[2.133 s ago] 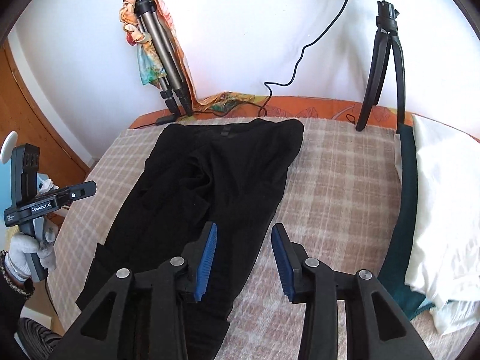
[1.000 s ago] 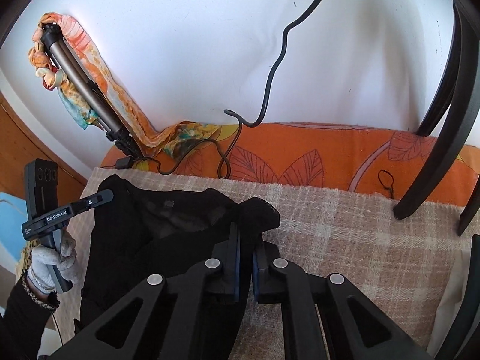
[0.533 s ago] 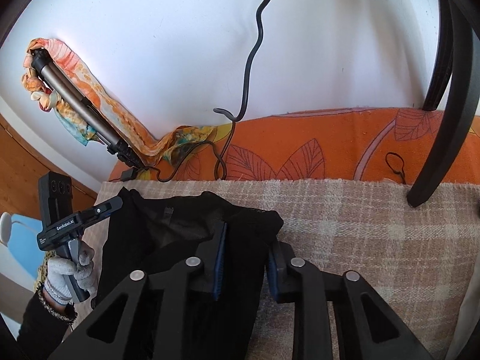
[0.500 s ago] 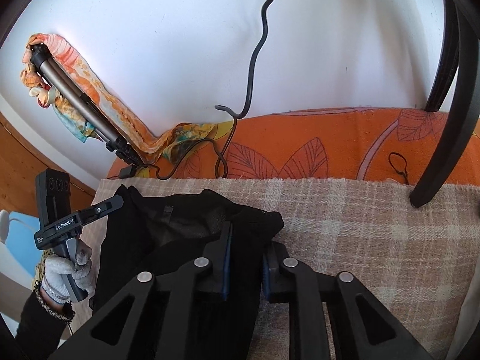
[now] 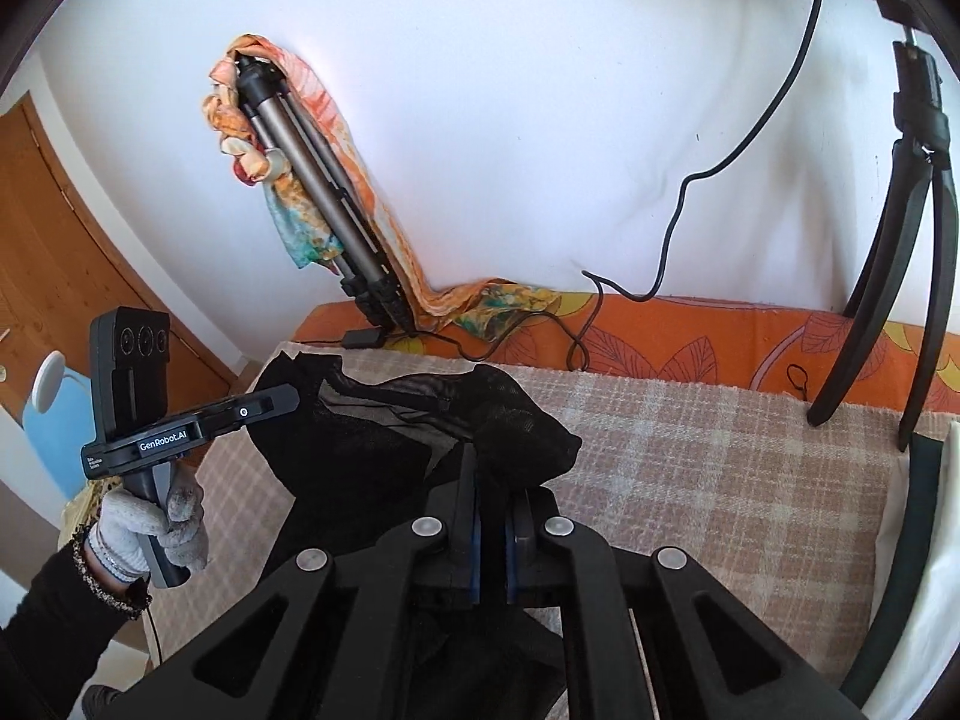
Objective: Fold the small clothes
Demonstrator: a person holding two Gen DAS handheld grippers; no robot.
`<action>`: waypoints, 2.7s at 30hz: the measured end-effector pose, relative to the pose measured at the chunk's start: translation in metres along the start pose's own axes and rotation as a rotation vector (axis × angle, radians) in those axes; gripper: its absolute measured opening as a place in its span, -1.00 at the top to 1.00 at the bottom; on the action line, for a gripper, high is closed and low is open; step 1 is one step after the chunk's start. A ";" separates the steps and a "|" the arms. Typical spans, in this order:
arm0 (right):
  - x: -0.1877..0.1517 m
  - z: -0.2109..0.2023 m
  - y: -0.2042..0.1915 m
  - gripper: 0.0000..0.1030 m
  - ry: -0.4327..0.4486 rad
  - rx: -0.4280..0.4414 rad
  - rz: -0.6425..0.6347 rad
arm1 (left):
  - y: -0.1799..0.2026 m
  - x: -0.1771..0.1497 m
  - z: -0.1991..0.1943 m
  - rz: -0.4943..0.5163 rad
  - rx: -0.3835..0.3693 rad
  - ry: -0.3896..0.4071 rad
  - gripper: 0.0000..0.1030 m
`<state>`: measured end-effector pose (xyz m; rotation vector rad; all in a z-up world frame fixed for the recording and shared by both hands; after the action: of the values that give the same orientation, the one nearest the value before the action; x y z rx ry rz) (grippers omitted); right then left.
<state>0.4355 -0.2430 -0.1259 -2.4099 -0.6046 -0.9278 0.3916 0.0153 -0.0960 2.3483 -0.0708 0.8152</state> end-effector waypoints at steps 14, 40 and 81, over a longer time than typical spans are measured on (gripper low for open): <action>-0.080 -0.090 -0.081 0.95 0.040 -0.024 -0.076 | 0.050 -0.093 -0.081 0.106 0.002 0.014 0.94; -0.231 -0.141 -0.148 0.35 -0.066 -0.177 -0.349 | 0.036 -0.242 -0.143 0.296 0.136 -0.130 0.77; -0.251 -0.108 -0.166 1.00 -0.199 -0.099 -0.548 | 0.069 -0.284 -0.108 0.509 0.171 -0.221 0.93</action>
<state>0.1217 -0.2315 -0.1868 -2.4853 -1.3698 -0.9429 0.0870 -0.0185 -0.1552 2.6141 -0.7437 0.8128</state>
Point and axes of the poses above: each gripper's, at about its wrist camera, not at the fingertips, and z roughly the way its jaws point, y to its right, x to its top, the point moved 2 cm from there along z, roughly the way its jaws point, and after that the axes turned 9 degrees about -z, right-handed, at the moved point
